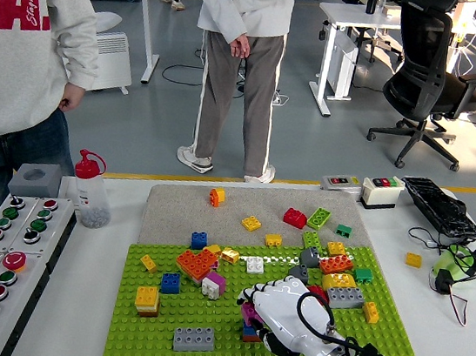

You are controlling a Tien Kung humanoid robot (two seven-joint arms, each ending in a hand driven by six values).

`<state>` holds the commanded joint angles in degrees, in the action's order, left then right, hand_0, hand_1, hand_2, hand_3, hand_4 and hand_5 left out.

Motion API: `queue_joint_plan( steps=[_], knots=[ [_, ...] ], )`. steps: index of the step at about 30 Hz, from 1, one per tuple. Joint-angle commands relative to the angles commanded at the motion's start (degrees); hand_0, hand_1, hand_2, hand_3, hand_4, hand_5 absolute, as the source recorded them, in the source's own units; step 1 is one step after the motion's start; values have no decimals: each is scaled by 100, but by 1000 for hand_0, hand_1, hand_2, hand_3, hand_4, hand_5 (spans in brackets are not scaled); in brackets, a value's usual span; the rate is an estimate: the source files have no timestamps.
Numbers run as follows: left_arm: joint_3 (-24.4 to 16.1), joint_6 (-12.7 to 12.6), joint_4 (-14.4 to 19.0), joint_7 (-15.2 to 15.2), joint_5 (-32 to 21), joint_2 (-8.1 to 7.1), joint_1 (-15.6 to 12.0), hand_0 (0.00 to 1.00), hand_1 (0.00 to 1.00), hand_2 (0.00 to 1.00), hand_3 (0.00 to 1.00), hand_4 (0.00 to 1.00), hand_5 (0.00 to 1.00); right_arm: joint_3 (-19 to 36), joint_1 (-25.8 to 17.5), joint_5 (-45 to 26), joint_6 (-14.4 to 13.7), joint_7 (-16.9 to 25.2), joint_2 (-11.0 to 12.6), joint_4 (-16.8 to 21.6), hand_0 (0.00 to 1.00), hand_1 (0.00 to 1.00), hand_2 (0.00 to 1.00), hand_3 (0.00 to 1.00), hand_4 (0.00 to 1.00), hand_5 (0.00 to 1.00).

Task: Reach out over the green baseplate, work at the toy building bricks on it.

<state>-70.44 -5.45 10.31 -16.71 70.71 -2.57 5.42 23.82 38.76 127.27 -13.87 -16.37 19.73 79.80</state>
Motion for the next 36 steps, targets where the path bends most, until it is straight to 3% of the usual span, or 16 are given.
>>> queue_joint_plan(
  steps=[36],
  knots=[
    [-5, 4, 0, -1, 12, 5, -2, 694, 716, 706, 634, 387, 998, -99, -77, 114, -77, -283, -67, -28, 374, 541, 614, 699, 562, 11]
  ],
)
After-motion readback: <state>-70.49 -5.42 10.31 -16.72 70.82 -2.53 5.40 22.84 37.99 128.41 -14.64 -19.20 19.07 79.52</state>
